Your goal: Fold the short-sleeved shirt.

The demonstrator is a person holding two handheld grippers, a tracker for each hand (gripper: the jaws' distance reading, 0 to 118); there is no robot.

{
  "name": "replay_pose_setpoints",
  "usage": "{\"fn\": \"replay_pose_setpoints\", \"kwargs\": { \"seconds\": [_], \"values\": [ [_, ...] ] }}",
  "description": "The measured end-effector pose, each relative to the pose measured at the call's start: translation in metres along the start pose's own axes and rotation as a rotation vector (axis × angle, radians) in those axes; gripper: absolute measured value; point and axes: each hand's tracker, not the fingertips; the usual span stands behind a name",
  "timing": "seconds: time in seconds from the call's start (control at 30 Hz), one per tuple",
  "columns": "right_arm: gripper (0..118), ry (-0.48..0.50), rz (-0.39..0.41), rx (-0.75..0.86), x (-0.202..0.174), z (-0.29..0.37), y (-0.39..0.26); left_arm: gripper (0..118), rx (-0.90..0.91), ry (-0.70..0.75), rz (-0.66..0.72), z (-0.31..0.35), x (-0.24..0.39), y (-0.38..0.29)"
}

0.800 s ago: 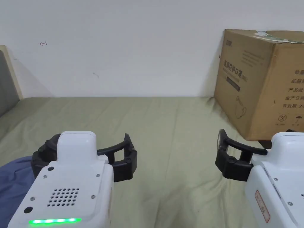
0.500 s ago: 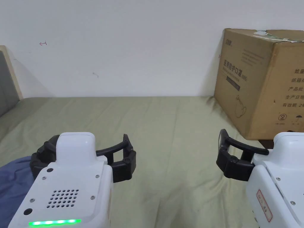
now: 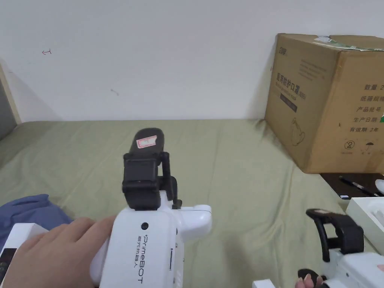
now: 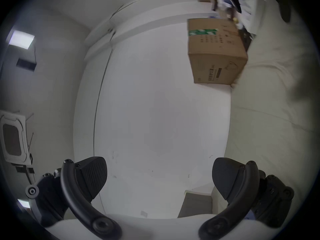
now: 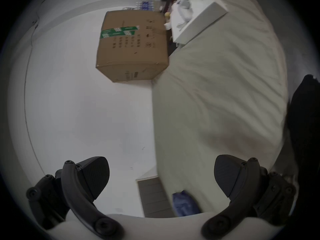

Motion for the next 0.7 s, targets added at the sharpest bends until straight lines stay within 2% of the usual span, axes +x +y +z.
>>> {"fn": "replay_pose_setpoints", "kwargs": {
  "seconds": [0.07,0.17,0.23,0.27,0.3,0.33,0.37,0.4,0.43,0.47,0.53,0.6,0.7],
  "values": [
    [118,0.010,0.158,0.028,-0.006,0.003,-0.002,118,-0.052,-0.071,0.210,-0.002,-0.011,0.002],
    [118,0.066,0.242,0.064,-0.023,0.009,0.002,118,-0.143,-0.113,0.433,-0.007,-0.023,-0.003],
    [118,0.115,0.379,0.123,-0.042,0.015,-0.002,118,-0.248,-0.169,0.682,-0.013,-0.034,-0.012],
    [118,0.135,0.558,0.166,-0.057,0.019,-0.006,118,-0.332,-0.229,0.959,-0.015,-0.045,-0.020],
    [118,0.133,0.798,0.221,-0.072,0.021,-0.016,118,-0.357,-0.307,1.257,-0.016,-0.054,-0.034],
    [118,0.104,1.059,0.301,-0.085,0.024,-0.030,118,-0.308,-0.360,1.493,-0.011,-0.057,-0.048],
    [118,0.082,1.430,0.459,-0.093,0.027,-0.056,118,-0.305,-0.319,1.609,-0.006,-0.051,-0.055],
    [118,0.092,1.668,0.594,-0.090,0.028,-0.075,118,-0.338,-0.261,1.632,-0.002,-0.047,-0.056],
    [118,0.130,1.818,0.677,-0.086,0.029,-0.087,118,-0.378,-0.196,1.550,-0.001,-0.043,-0.055],
    [118,0.169,1.840,0.650,-0.084,0.027,-0.092,118,-0.408,-0.163,1.490,-0.001,-0.040,-0.055],
    [118,0.182,1.749,0.571,-0.086,0.030,-0.099,118,-0.392,-0.175,1.426,0.000,-0.037,-0.058],
    [118,0.161,1.684,0.551,-0.085,0.030,-0.099,118,-0.385,-0.150,1.414,0.001,-0.039,-0.054],
    [118,0.162,1.671,0.543,-0.080,0.026,-0.101,118,-0.400,-0.136,1.419,-0.001,-0.041,-0.055]
  ]
}}
